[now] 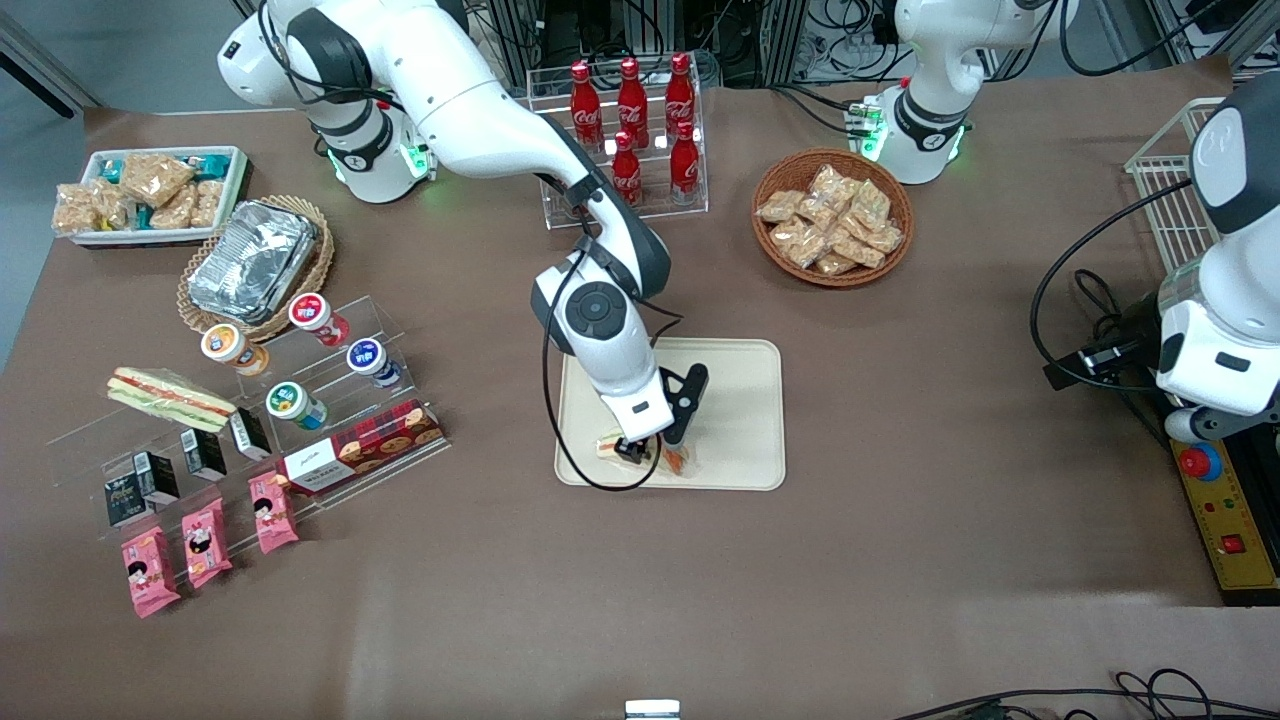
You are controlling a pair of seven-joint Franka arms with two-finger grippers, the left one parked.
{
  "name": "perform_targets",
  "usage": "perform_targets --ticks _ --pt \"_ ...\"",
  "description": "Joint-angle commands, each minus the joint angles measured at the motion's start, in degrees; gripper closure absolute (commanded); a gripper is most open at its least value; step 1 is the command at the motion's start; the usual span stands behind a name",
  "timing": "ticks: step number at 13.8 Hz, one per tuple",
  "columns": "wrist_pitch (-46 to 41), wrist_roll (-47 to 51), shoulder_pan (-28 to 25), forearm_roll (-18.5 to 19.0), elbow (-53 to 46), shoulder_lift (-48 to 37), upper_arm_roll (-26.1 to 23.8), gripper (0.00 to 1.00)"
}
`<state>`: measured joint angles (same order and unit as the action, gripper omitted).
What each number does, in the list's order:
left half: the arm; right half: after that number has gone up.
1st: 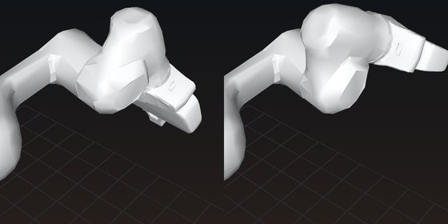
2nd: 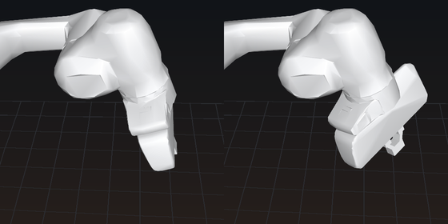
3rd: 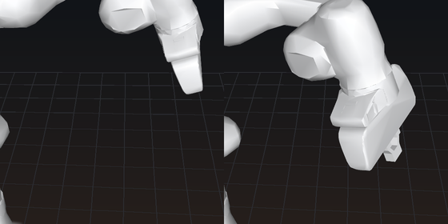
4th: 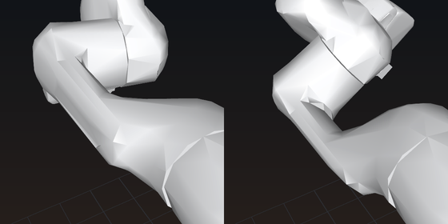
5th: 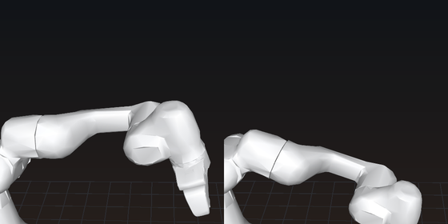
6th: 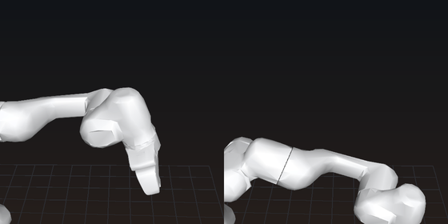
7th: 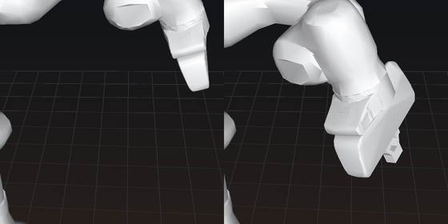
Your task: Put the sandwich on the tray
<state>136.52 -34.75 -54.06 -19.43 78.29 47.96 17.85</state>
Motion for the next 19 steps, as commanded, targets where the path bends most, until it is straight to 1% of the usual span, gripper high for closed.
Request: perform_targets --ticks 1,2,6,11,13,15,16,18,19 --pt "-3.26 -0.23 1.32 -1.84 -0.33 -2.43 -0.27 0.02" --pt "-4.76 -0.23 1.85 -1.84 -0.51 -3.57 -0.1 0.02" --pt "-11.53 0.47 7.03 -3.07 -0.6 -9.19 -0.1 0.02" --pt "-23.21 9.08 15.72 -2.99 -0.07 -16.66 -0.09 0.02" --pt "-26.3 8.56 20.81 -3.07 -0.07 -18.34 -0.44 0.02" --pt "-28.67 8.56 22.94 -2.99 -0.07 -19.04 -0.1 0.02" --pt "-29.55 8.48 25.03 -3.25 -0.07 -19.57 -0.35 0.02" --pt "-33.32 7.25 28.03 -4.74 -0.51 -20.8 -0.18 0.02" --pt "-35.08 7.24 29.09 -4.22 -0.68 -22.2 -0.09 0.02"
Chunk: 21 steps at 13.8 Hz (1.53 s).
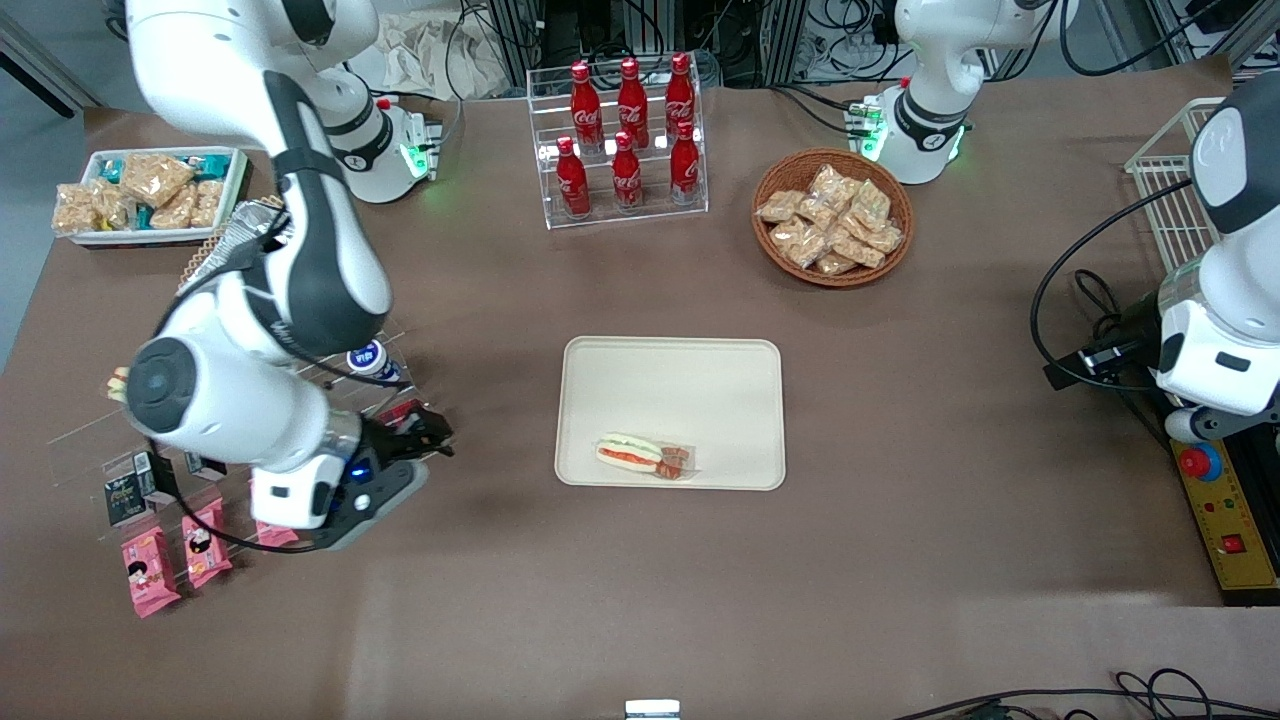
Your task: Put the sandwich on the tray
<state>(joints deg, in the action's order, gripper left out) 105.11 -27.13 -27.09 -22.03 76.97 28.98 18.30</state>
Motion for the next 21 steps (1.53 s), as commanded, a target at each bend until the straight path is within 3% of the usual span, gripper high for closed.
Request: perform_targets --ticks 1,7,9,10,14,16,19,21 --pt "-5.34 -0.2 2.91 -1.7 0.73 -4.36 -0.11 0.02" --pt "-17.29 3.21 14.77 -3.29 0.47 -9.98 0.77 0.02" --pt "-19.85 5.06 15.31 -2.33 0.46 -11.22 4.97 0.02" --pt "-20.82 6.03 15.05 -0.84 0.29 -11.4 6.47 0.02" --pt "-21.44 10.34 14.78 11.28 -1.2 -13.25 6.14 0.02" --pt "-21.44 11.04 14.52 13.75 -1.21 -14.65 5.7 0.02" --pt "-25.47 21.12 14.25 13.42 -0.85 -16.14 5.35 0.02" --pt "-25.48 21.94 12.77 14.38 -1.03 -16.41 4.56 0.01"
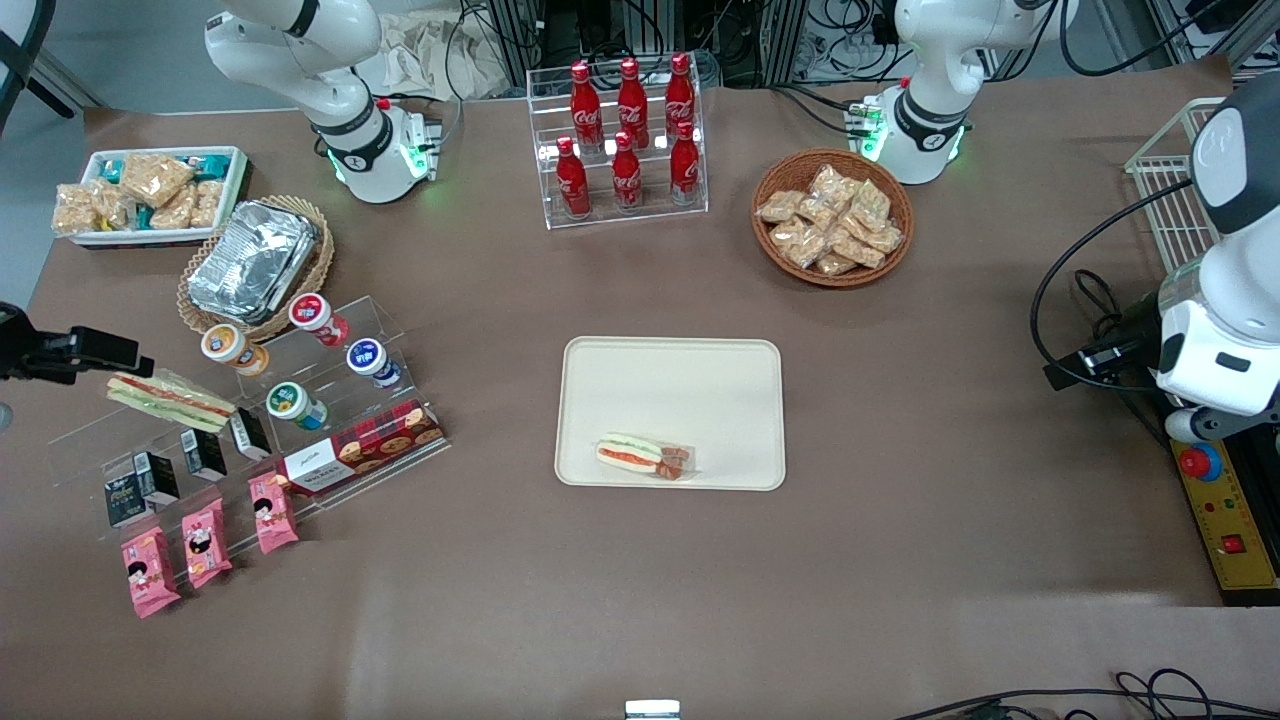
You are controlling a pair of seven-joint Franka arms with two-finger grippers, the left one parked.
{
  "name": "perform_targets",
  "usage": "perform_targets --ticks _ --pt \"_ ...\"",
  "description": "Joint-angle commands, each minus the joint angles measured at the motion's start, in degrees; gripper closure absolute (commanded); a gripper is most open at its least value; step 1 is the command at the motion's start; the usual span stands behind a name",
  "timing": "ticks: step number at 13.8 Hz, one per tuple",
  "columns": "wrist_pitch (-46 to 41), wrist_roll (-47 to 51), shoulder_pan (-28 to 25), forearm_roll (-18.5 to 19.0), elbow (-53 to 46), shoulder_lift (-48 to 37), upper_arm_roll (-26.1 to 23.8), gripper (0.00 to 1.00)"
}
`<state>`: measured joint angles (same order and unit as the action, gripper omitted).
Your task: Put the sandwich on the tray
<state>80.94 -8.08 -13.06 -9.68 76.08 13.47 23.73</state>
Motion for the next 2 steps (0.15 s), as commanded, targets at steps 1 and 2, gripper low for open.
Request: perform_targets --ticks 1,2 --pt "-1.49 2.89 -1.27 2.47 -0.14 -1.33 -0.88 0.01" --pt "-1.49 2.8 -1.27 2.91 -0.14 -1.77 -0.88 0.01"
